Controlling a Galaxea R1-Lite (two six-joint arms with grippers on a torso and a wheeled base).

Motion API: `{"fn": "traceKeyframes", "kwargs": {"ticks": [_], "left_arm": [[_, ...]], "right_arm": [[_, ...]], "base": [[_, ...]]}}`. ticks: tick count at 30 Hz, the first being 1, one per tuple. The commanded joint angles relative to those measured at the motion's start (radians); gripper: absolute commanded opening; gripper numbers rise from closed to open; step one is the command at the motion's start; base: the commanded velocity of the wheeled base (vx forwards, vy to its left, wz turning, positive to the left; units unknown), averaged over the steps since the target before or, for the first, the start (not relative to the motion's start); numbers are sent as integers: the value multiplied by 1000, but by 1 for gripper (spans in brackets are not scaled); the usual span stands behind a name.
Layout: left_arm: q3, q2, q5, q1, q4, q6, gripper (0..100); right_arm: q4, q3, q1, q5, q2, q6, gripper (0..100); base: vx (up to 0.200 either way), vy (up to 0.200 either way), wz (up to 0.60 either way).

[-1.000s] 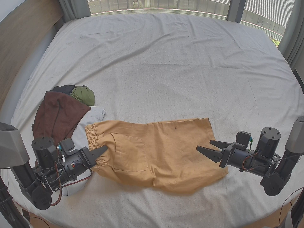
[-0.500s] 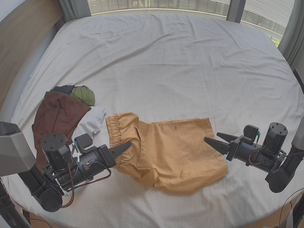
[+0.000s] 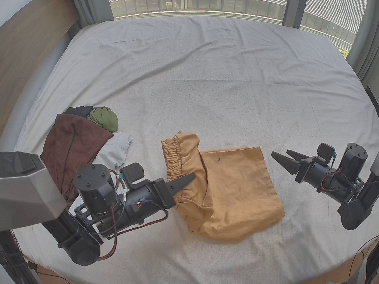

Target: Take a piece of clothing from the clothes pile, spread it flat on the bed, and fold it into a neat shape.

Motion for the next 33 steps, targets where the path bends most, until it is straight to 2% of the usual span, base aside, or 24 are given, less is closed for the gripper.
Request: {"fn": "traceKeyframes", "kwargs": {"ticks": [1, 11, 33], "left_arm": [[-72, 65, 37, -46, -1, -5, 0], [-146, 157, 45, -96, 1, -25, 0], [-336, 295, 43, -178, 27, -60, 0]], "right_arm": [[0, -26, -48, 1, -1, 0, 100], [1, -63, -106, 2, 2, 1, 100], [0, -67, -105, 2, 7, 3, 100]], "base": [[0, 0, 0], [0, 0, 0], [0, 0, 0]]}}
